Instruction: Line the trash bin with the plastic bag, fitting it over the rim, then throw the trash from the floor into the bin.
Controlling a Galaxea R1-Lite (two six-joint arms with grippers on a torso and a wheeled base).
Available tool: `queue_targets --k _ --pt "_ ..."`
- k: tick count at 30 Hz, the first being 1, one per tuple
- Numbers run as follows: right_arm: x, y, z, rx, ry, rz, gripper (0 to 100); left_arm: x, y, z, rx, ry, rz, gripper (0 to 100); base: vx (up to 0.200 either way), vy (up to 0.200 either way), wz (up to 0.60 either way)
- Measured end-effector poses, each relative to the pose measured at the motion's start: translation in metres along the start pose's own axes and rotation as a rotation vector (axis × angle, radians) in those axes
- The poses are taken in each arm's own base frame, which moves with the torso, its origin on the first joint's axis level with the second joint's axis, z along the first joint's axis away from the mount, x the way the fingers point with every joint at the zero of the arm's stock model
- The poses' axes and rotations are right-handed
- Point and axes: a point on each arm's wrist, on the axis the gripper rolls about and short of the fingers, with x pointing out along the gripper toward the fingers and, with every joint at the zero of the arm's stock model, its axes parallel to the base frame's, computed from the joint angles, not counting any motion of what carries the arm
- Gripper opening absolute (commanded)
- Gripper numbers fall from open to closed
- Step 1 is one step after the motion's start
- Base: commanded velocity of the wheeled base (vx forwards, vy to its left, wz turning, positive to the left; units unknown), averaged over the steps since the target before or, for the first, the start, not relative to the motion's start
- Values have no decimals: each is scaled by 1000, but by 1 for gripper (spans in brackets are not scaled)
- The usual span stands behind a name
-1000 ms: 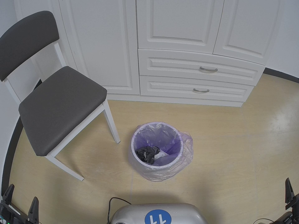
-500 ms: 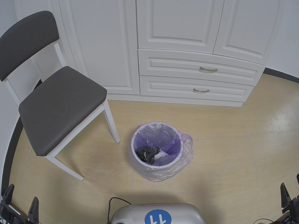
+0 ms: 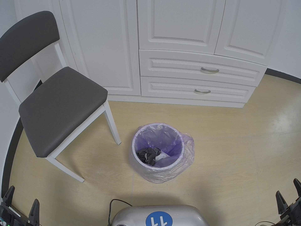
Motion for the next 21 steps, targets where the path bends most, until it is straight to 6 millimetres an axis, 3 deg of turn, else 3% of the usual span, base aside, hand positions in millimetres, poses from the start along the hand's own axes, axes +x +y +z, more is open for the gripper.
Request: queue_targets --k 21 --pt "-2 1 0 16 -37 -31 100 0 0 0 -24 -1 7 100 0 0 0"
